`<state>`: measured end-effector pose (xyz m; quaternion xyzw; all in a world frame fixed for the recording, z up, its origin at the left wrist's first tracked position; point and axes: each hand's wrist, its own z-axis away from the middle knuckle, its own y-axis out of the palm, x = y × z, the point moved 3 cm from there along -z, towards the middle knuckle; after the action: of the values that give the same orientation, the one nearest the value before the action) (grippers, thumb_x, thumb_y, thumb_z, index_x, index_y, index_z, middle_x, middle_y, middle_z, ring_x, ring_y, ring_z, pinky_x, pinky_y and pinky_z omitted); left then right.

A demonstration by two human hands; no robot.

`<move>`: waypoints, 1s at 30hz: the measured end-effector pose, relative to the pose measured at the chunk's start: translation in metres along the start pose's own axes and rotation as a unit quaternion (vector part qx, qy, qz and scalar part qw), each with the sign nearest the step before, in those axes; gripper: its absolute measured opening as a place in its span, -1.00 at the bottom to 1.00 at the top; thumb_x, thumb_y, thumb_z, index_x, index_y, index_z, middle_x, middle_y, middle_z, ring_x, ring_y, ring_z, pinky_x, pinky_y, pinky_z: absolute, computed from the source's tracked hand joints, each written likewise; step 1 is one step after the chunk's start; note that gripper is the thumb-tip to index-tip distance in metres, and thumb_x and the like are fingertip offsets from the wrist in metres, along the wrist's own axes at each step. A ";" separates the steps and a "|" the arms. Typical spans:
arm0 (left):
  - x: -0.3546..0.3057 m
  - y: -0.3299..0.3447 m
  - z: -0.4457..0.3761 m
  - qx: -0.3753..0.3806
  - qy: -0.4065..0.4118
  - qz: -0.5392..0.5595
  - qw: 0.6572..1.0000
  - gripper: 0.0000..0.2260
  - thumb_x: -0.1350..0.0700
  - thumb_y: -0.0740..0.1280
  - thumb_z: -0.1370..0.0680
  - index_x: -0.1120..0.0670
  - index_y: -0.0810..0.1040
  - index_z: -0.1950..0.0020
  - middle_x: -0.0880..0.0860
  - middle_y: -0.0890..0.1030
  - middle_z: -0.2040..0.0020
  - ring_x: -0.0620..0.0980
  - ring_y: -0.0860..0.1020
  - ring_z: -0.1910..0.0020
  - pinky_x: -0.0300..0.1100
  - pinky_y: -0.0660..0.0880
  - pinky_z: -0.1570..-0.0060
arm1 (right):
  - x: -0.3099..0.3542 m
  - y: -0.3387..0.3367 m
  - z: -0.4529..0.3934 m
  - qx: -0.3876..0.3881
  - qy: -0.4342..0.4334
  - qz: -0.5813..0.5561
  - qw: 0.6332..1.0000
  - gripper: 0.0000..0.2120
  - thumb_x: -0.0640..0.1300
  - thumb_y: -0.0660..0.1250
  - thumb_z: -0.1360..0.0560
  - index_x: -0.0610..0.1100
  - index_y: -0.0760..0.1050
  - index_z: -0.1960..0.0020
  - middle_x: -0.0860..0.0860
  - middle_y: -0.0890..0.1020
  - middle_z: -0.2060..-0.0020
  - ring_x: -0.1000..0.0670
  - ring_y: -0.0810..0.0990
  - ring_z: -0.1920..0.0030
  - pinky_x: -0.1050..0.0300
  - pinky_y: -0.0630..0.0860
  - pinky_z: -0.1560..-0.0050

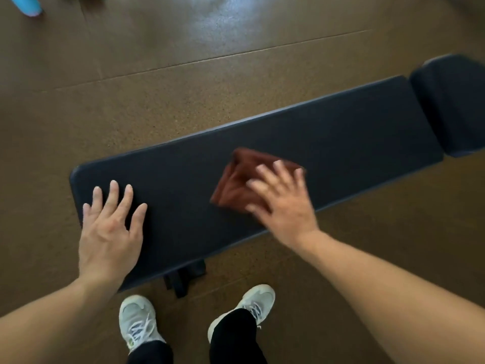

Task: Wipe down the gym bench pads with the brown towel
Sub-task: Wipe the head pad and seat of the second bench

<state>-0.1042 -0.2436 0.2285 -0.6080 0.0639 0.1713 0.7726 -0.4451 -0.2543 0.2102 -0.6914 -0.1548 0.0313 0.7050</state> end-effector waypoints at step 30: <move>0.084 -0.038 0.045 -0.002 -0.027 0.125 0.992 -0.50 -0.12 0.02 -0.70 -0.07 0.09 -0.63 -0.09 0.10 -0.64 -0.14 -0.01 -0.62 -0.04 -0.02 -0.57 | 0.249 0.055 0.035 0.087 -0.393 0.091 0.911 -0.42 -0.06 0.17 -0.64 0.14 0.18 -0.65 -0.04 0.07 -0.69 -0.24 -0.09 -0.68 -0.38 -0.08 -0.59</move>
<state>-0.0173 -0.1920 0.2492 -0.5918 0.1181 0.2826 0.7456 -0.2087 -0.1536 0.1992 -0.5703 -0.3519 0.3778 0.6389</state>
